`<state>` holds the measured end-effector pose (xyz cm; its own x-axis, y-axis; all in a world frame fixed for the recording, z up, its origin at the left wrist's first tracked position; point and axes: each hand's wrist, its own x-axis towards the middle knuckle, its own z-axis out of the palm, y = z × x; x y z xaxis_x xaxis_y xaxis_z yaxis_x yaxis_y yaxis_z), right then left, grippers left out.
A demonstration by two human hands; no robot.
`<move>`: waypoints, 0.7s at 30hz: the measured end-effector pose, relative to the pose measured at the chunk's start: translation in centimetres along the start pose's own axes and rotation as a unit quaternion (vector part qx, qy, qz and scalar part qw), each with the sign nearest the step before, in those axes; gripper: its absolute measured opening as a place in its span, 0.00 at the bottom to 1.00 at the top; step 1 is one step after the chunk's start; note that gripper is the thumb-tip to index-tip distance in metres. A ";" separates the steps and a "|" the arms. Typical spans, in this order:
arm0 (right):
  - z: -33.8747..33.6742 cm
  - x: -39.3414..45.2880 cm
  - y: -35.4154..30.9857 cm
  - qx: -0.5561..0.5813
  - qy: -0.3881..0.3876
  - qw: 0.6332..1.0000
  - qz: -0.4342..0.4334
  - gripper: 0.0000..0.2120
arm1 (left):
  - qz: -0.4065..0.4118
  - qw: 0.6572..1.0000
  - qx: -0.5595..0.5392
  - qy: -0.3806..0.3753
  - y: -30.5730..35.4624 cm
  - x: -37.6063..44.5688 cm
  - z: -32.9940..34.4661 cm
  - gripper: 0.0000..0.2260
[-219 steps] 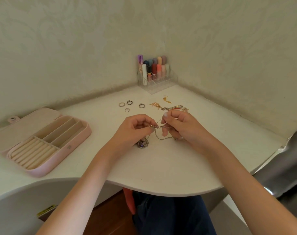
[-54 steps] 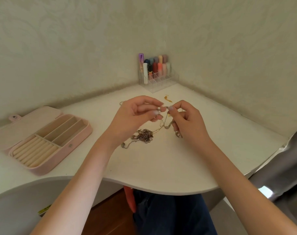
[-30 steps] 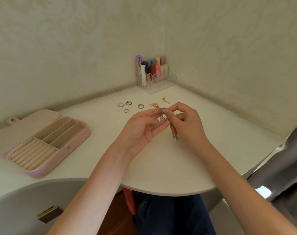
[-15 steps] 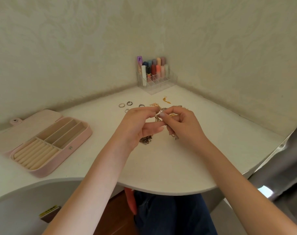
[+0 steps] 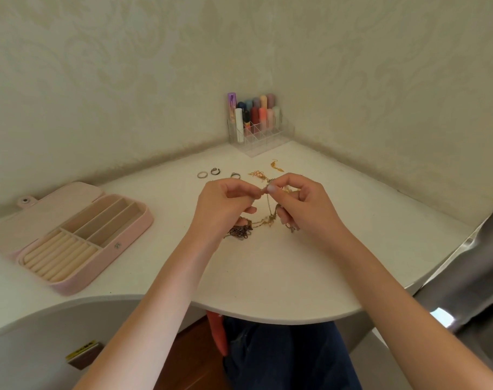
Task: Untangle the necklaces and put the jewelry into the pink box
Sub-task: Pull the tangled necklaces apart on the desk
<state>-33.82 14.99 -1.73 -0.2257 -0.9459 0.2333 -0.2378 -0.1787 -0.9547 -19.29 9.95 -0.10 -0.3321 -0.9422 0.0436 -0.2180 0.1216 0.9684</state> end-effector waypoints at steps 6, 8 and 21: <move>-0.1 -0.1 -0.3 0.060 0.003 0.998 0.011 0.06 | 0.008 0.989 0.012 -0.149 -1.4 0.4 0.1 0.15; -0.2 -0.1 -0.4 0.080 0.012 0.997 0.013 0.06 | 0.010 0.981 0.001 -0.193 -1.5 0.4 -0.1 0.17; -1.2 0.5 0.0 0.144 0.101 0.984 0.037 0.07 | 0.039 0.975 0.048 -0.214 -1.9 0.1 -2.3 0.05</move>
<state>-35.04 14.83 -1.39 -0.4228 -0.8911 0.1648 0.0566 -0.2075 -0.9766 -16.82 8.96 -1.39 -0.6986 -0.7154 -0.0102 -0.2546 0.2352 0.9380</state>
